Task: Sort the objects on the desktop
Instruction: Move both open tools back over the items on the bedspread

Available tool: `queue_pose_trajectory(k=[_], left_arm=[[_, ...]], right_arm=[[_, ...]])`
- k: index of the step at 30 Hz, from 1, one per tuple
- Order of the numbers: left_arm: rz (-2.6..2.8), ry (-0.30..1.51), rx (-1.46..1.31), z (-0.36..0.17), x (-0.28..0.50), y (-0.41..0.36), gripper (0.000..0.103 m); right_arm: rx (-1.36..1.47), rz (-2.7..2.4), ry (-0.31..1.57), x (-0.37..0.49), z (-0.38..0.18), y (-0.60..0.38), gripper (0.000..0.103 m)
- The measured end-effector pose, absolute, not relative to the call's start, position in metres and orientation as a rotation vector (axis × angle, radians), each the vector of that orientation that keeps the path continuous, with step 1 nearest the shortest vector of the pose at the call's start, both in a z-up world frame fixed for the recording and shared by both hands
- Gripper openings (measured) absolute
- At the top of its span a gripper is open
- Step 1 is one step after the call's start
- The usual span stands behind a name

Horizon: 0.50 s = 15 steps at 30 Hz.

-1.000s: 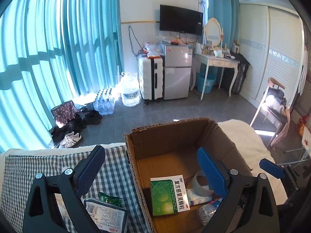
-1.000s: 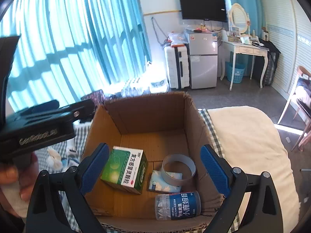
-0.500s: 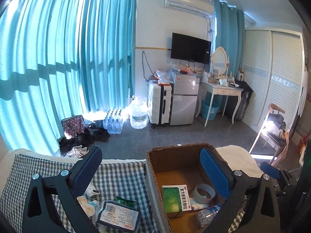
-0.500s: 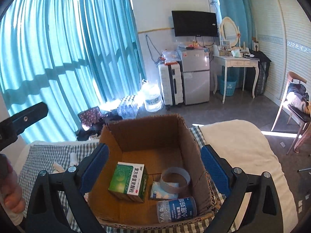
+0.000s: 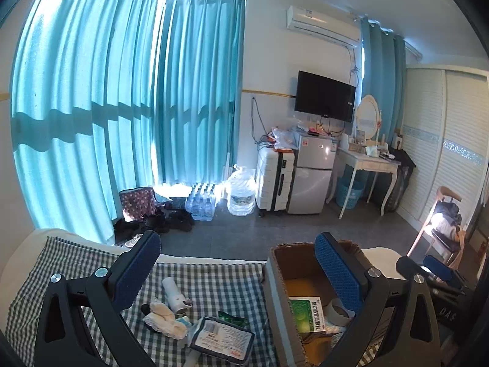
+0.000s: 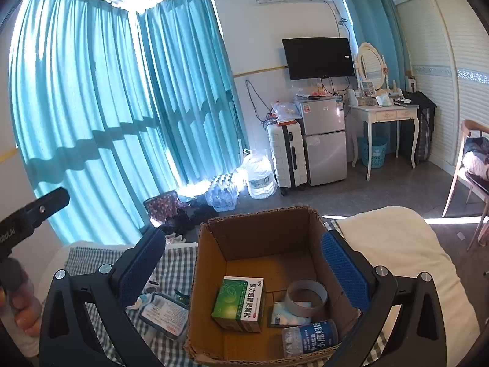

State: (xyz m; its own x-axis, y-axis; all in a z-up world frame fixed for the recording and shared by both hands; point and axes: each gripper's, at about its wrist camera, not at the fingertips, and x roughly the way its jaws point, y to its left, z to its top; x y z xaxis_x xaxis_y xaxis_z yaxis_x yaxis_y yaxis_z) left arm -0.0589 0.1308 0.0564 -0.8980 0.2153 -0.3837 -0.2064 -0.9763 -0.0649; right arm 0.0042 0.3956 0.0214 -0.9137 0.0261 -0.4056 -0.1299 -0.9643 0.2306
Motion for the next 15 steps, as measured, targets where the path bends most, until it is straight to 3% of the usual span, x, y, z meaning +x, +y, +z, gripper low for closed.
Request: queue_pose_trajectory(k=[4, 15], left_arm=[[2.902, -0.007, -0.574, 0.059, -0.055, 0.113, 0.103], [2.975, -0.007, -0.6, 0.056, -0.046, 0.059, 0.103]], right_arm=[[-0.648, 3.0, 0.474, 0.0, 0.026, 0.389, 0.103], [-0.677, 3.069, 0.347, -0.006, 0.039, 0.336, 0.103]])
